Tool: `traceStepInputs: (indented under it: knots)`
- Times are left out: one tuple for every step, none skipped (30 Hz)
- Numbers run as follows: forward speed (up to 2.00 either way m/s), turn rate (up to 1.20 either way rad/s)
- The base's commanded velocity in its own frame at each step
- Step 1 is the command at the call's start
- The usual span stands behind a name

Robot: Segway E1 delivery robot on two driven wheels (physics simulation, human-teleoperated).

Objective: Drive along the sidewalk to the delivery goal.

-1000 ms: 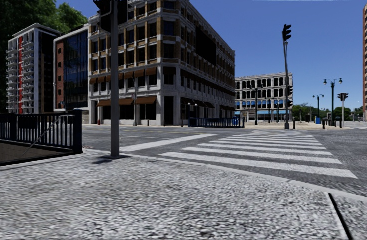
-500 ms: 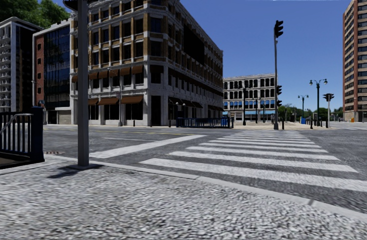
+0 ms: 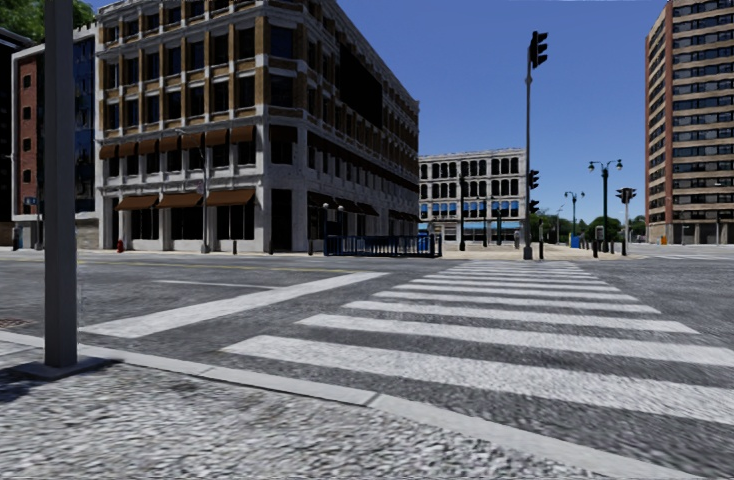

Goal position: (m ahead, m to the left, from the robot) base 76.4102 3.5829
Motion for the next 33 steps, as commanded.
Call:
traceStepInputs:
  knots:
    - [1.47,-0.28]
    - [1.47,-0.28]
    - [1.47,-0.28]
    - [1.47,-0.28]
    - [1.47,-0.28]
    - [1.47,-0.28]
    - [1.47,-0.28]
    - [1.47,-0.28]
    - [1.47,-0.28]
    - [1.47,-0.28]
    - [1.47,-0.28]
    - [1.47,-0.28]
    - [1.47,-0.28]
    - [1.47,-0.28]
    - [1.47,-0.28]
    - [1.47,-0.28]
    - [1.47,-0.28]
    - [1.47,-0.28]
    - [1.47,-0.28]
    - [1.47,-0.28]
    - [1.47,-0.28]
    - [1.47,-0.28]
    - [1.47,-0.28]
    - [1.47,-0.28]
    - [1.47,-0.28]
    - [1.47,-0.28]
    - [1.47,-0.28]
    - [1.46,-0.28]
    - [1.46,-0.28]
    - [1.46,-0.28]
    - [1.46,-0.28]
    - [1.46,-0.28]
    - [1.46,-0.28]
